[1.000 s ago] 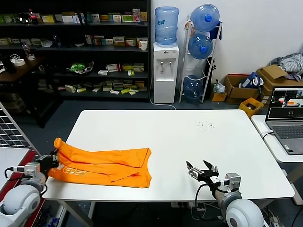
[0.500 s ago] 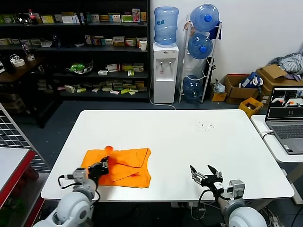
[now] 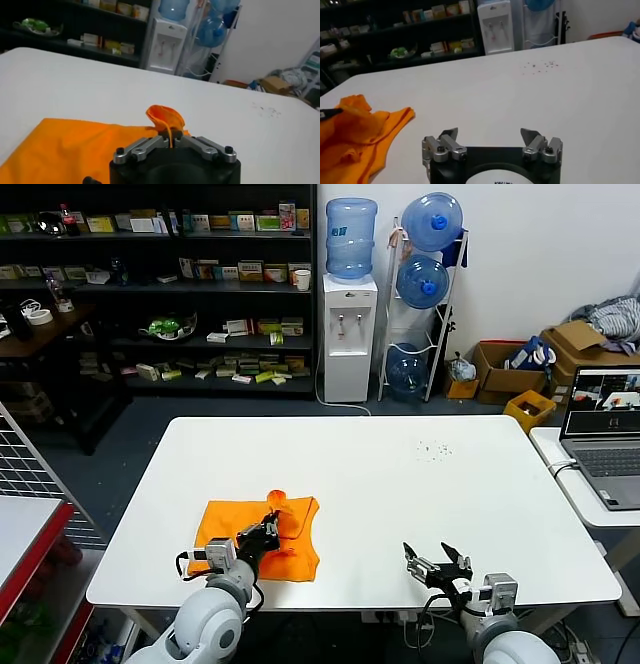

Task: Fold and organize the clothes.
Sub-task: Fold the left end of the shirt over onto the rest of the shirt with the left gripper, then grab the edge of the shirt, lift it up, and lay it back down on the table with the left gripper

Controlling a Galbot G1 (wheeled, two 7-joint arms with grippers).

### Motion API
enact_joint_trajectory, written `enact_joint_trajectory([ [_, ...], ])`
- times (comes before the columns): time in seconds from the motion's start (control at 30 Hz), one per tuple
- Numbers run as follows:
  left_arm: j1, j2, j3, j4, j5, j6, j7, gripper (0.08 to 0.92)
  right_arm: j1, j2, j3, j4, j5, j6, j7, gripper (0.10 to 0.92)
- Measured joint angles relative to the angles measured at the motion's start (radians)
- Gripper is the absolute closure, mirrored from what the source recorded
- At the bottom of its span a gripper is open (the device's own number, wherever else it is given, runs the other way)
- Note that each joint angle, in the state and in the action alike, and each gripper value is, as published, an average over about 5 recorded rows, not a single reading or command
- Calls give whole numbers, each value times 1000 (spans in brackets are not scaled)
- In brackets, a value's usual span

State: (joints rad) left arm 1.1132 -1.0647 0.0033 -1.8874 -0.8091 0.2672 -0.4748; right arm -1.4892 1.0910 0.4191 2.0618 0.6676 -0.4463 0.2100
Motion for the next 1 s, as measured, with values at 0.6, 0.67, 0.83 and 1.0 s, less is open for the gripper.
enact_joint_trajectory([
  [0.6, 9, -63, -19, -22, -36, 20, -29, 379, 12, -9, -17, -6, 3, 0, -7, 203],
  [0.67, 20, -43, -38, -26, -46, 19, -23, 318, 12, -11, -17, -5, 4, 1, -9, 203],
  [0.83, 55, 53, -109, -12, -79, 5, 22, 203, 10, -14, -16, -4, 6, 5, -14, 203],
  [1.0, 74, 192, -182, 40, -147, -1, 116, 178, 14, -11, -21, -8, 6, 8, -16, 203],
])
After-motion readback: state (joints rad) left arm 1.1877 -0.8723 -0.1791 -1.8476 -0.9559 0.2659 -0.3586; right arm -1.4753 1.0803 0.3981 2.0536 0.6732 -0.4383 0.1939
